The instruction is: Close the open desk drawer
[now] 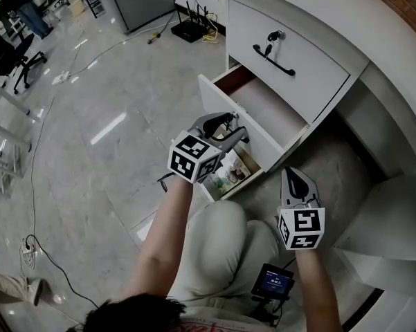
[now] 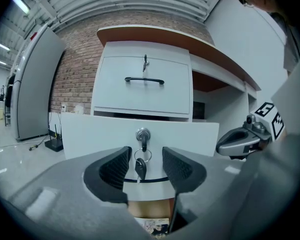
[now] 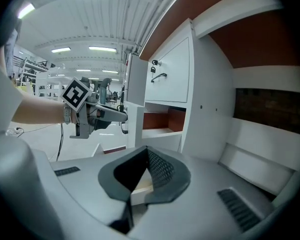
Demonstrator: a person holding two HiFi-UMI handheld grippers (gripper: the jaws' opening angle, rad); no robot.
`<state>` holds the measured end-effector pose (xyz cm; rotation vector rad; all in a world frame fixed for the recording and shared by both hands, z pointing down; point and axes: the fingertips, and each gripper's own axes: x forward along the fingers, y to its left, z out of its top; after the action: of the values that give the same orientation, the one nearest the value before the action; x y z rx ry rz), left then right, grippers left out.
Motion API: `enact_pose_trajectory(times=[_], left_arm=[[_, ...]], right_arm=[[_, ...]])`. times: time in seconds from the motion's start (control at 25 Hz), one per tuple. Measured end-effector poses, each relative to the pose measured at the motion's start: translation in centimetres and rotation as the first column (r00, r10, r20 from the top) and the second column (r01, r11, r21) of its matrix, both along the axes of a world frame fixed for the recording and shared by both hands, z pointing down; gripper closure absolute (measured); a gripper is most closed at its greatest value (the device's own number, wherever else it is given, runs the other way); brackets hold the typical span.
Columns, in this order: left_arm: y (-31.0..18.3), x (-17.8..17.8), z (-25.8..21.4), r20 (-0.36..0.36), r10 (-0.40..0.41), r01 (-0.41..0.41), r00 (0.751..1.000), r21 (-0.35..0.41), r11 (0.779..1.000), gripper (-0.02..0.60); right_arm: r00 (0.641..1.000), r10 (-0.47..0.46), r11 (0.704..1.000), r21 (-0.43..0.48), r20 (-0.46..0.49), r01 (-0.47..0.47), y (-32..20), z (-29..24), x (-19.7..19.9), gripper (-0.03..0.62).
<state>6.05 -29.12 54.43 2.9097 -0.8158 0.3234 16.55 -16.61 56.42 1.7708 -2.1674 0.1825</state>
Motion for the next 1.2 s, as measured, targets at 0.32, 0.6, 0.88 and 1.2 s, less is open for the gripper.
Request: enact_pose_trajectory(times=[0.32,0.6,0.88,1.2], left_arm=[[-1.6,1.9,0.2,0.015,0.013,-0.013,1.0,-0.001,1.0,0.374],[-3.2,4.1,0.1,0.014,0.004,-0.004,1.0,-0.016,1.0,0.373],[-5.0,6.6,0.1,0.033,0.008,-0.007,0.999,-0.02,1.0,0.371],[-6.1,7.6,-0.4,-0.011,0.017,-0.018,1.0,-0.053,0.998,0.356]], right_arm=[[1.0,0.009,1.0,-0.013,0.021,-0.008,-1.0,0.8,1.1,0.582],[0.999,0.016,1.0,-0.02,0.033,-0.015,-1.3,1.3,1.8,0.582],[0.999,0.021,1.0,-0.022,0.034,-0.02,-1.6,1.5,2.8,0.583],[0.999,0.02,1.0,-0.024,0.04,-0.019,-1.8,1.8,3.3,0.582]])
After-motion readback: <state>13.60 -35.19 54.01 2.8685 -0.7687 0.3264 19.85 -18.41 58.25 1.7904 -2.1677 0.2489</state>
